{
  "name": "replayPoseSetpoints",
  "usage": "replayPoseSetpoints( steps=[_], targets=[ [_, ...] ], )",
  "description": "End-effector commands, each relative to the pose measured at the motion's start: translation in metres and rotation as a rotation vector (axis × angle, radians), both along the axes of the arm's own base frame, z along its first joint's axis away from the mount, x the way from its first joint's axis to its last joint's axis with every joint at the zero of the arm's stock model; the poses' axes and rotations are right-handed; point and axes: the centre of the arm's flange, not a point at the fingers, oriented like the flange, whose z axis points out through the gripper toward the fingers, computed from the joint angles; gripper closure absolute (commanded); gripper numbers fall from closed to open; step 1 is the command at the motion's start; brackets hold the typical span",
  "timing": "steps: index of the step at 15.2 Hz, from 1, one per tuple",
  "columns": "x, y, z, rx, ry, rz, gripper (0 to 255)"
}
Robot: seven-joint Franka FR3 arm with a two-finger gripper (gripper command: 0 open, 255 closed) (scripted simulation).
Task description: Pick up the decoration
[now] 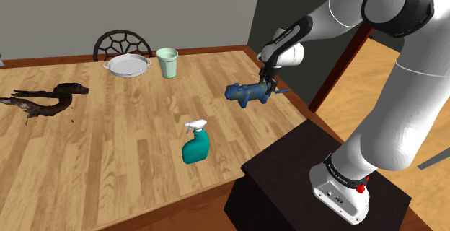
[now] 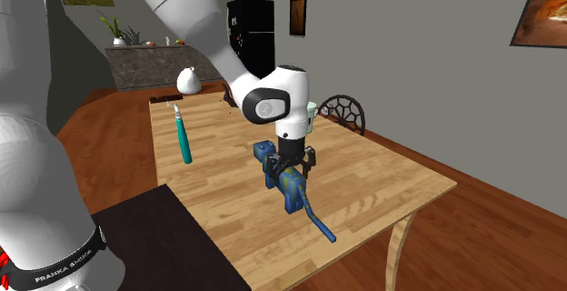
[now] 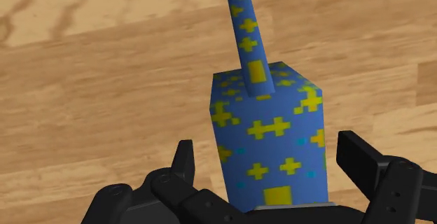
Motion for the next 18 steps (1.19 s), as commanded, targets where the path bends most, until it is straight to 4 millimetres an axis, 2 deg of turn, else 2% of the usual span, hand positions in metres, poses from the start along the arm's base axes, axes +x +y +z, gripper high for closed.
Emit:
replayPoseSetpoints(
  steps=[1, 2, 11, 18],
  targets=[
    [-0.001, 0.0, -0.003, 0.0, -0.001, 0.0, 0],
    [0.0, 0.0, -0.004, 0.0, -0.001, 0.0, 255],
    [-0.001, 0.0, -0.003, 0.0, -0.001, 0.0, 255],
    [-0.001, 0.0, 0.034, 0.0, -0.001, 0.0, 255]
  ],
)
